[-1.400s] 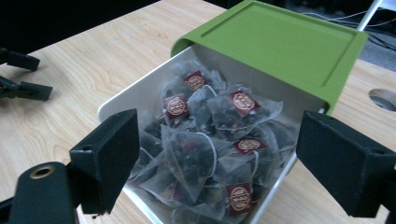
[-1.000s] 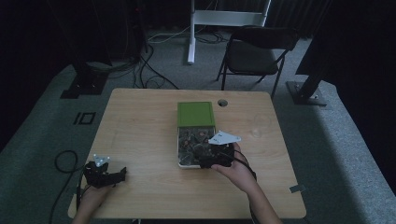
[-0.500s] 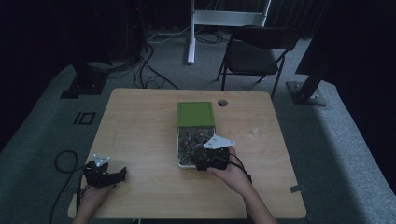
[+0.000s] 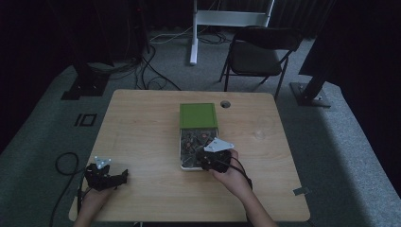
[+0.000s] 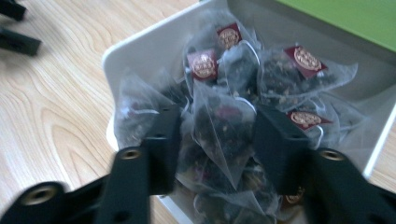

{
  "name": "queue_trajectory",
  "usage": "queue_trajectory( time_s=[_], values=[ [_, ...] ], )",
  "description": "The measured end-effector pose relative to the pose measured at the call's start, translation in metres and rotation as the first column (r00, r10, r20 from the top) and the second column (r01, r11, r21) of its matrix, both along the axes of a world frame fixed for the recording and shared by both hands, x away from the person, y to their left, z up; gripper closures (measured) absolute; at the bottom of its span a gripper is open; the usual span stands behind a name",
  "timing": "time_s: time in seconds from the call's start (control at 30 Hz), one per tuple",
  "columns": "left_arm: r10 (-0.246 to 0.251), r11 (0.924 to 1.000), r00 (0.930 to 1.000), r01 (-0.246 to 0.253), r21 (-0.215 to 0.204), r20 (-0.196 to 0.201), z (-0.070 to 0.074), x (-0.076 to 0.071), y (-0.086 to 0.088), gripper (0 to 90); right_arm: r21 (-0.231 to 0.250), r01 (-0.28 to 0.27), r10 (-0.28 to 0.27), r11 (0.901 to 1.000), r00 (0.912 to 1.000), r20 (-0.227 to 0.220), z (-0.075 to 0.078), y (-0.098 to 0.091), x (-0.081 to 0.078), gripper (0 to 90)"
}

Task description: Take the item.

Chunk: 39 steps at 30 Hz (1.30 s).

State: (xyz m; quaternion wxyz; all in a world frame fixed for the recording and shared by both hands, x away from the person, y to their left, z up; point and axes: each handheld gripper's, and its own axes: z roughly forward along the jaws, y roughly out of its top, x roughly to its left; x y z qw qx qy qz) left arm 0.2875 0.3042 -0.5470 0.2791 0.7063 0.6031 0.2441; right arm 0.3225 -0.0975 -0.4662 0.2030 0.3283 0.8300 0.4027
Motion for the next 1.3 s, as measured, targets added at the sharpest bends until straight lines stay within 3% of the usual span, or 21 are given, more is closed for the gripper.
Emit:
queue_trajectory(
  time_s=[0.13,0.27,0.47,0.53,0.87,1.3],
  values=[
    [0.000,1.0000,1.0000,0.000,0.000,0.000,0.000,0.000,0.000,1.7,0.018,0.025,-0.025,0.9995,0.9995,-0.020,-0.002,-0.001,0.002,59.6],
    [0.000,1.0000,1.0000,0.000,0.000,0.000,0.000,0.000,0.000,1.7,0.005,0.034,-0.033,0.9994,0.9986,-0.041,-0.006,-0.001,0.004,65.0],
    [0.000,1.0000,1.0000,0.000,0.000,0.000,0.000,0.000,0.000,1.7,0.034,0.038,-0.036,0.9987,0.9977,-0.058,-0.006,-0.006,0.006,87.0],
    [0.000,1.0000,1.0000,0.000,0.000,0.000,0.000,0.000,0.000,1.7,0.036,0.027,-0.025,0.9990,0.9976,-0.064,-0.005,-0.007,0.006,89.8],
    [0.000,1.0000,1.0000,0.000,0.000,0.000,0.000,0.000,0.000,1.7,0.055,-0.004,0.006,0.9985,0.9993,-0.037,0.000,-0.008,0.003,90.0],
    [0.001,1.0000,1.0000,-0.001,-0.001,0.001,0.000,0.000,0.000,1.7,0.145,-0.041,0.043,0.9886,0.9990,-0.012,0.023,-0.011,-0.001,90.0]
  ],
)
